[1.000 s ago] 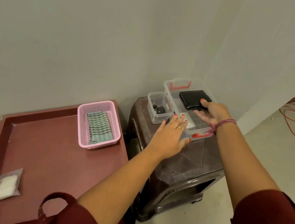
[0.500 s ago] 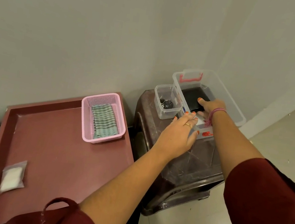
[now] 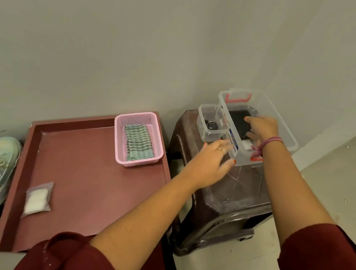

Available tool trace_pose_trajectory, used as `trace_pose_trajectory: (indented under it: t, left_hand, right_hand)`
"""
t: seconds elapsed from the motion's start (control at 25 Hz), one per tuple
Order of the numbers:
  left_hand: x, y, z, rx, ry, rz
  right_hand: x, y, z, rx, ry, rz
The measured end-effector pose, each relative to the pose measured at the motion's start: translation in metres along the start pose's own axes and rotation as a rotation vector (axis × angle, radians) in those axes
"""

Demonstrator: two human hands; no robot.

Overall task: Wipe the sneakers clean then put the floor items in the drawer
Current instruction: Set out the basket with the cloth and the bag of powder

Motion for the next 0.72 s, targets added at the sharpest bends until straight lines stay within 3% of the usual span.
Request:
trace_pose_trajectory:
  t: [0.28,0.48,0.72]
  left_hand:
    - [-0.051,0.090,0.045,-0.123,0.111,-0.350]
    - [-0.082,0.167,0.102,-0.278,0.156,-0.521]
    - [-0.100,0.264,0.199,-0.581,0.279,-0.654]
  right_hand:
    - [0.076,0.101,0.015,-0.221,-0.232,0.116]
    - [0.161,0.169,-0.015,-0.100,-0.406,0.301]
    - [0.273,0.214,-0.084,0.065,-0.322,0.441]
Point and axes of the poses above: each hand's wrist, its own y-axis away from the middle knuckle, its own x-axis out of the palm, z = x × y, the point moved 3 cm from there along -y, towards the middle knuckle, and after that the axes turned 6 degrees about z, right-handed, at the moved point
